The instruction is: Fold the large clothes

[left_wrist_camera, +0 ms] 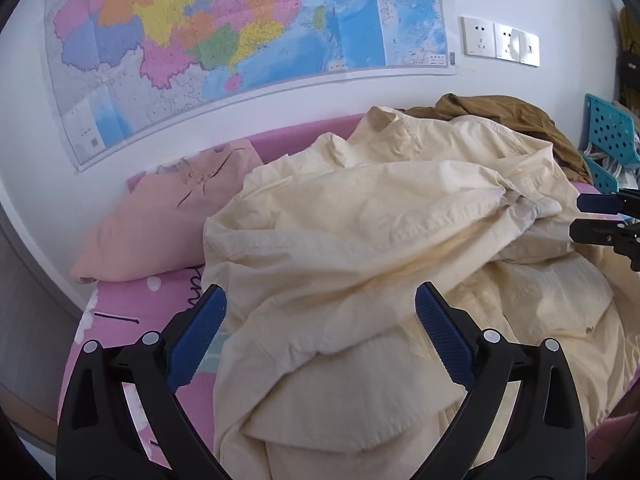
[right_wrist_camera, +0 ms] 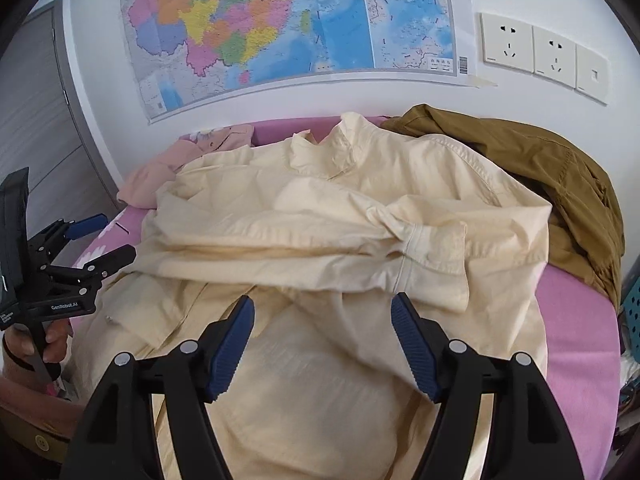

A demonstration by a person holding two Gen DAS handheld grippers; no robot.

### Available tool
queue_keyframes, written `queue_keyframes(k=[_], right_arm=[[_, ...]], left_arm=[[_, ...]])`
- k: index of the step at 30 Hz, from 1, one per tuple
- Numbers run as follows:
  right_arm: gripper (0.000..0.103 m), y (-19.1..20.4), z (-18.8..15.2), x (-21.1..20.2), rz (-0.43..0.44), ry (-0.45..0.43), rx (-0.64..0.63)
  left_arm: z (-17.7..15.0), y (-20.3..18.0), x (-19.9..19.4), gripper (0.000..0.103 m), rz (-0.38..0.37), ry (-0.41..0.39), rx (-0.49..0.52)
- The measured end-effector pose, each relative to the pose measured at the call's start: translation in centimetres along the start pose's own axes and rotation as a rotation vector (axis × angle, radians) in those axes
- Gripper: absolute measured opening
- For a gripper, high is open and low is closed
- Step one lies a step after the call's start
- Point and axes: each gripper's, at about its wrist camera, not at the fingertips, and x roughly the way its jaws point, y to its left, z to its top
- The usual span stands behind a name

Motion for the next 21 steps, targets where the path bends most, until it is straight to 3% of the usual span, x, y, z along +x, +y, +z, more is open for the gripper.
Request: queue_keyframes(k=[21], right_arm=[[0.069,0.5,-4.6,-2.9,0.031,-0.025,0.065]], left_arm=[[-3.0,-1.4,-2.9,0.094,0.053,-0.014,0.009]])
